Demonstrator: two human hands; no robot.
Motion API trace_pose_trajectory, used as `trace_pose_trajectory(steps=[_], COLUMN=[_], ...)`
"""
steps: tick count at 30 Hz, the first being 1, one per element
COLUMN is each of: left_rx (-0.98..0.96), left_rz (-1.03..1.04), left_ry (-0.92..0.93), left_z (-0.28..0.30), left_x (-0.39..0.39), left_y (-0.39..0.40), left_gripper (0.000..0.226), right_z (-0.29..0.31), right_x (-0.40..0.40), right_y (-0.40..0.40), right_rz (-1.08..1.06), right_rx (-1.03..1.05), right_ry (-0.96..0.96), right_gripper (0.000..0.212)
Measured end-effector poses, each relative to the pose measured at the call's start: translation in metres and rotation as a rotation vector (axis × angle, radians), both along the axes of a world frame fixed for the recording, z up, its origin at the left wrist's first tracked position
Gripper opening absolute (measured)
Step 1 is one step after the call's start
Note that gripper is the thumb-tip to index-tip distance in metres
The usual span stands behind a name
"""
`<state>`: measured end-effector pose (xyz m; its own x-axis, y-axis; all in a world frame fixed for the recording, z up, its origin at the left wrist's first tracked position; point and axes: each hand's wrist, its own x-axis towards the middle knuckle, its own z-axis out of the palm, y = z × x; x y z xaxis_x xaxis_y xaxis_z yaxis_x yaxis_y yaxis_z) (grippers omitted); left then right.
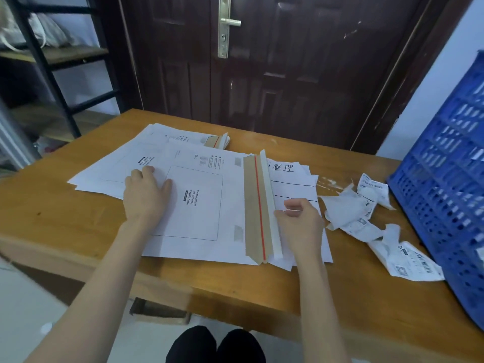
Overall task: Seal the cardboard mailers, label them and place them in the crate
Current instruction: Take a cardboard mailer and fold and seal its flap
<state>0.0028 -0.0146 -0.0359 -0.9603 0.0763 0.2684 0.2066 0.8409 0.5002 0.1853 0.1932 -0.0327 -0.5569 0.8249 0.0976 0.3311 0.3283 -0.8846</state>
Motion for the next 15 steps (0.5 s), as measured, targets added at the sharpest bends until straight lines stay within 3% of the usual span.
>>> trace_pose_trajectory(steps=[2,5,9,12,15], left_rx=[-0.095,-0.064,0.023,0.028,-0.094], left_rz=[0.029,0.008,-0.302,-0.506,-0.571], left_ry=[0.019,-0.013,-0.036,-0.116,-0.12], left_z=[0.003,0.01,0.009,0.0,-0.013], left_x=[-0.003,0.006,0.049,0.082,0.093], left_y=[-0.004,0.006,0.053,0.081,0.09], left_gripper=[0.053,0.06,0.07,0.076,0.071], right_z=[-0.004,-0.009,-0.014,-0.013,-0.01], right_x=[0.006,0.018,0.024,0.024,0.023], right_y=[0.003,0.008,0.01,0.012,0.013], right_rz=[-0.115,-0.237,-0.288,-0.283,-0.28], right_rx=[0.149,0.307,0.289,0.292,0.293], right_ry=[-0.081,-0.27,-0.446,-0.471,-0.453], right_gripper=[0.023,0.043,0.073,0.077,0.076])
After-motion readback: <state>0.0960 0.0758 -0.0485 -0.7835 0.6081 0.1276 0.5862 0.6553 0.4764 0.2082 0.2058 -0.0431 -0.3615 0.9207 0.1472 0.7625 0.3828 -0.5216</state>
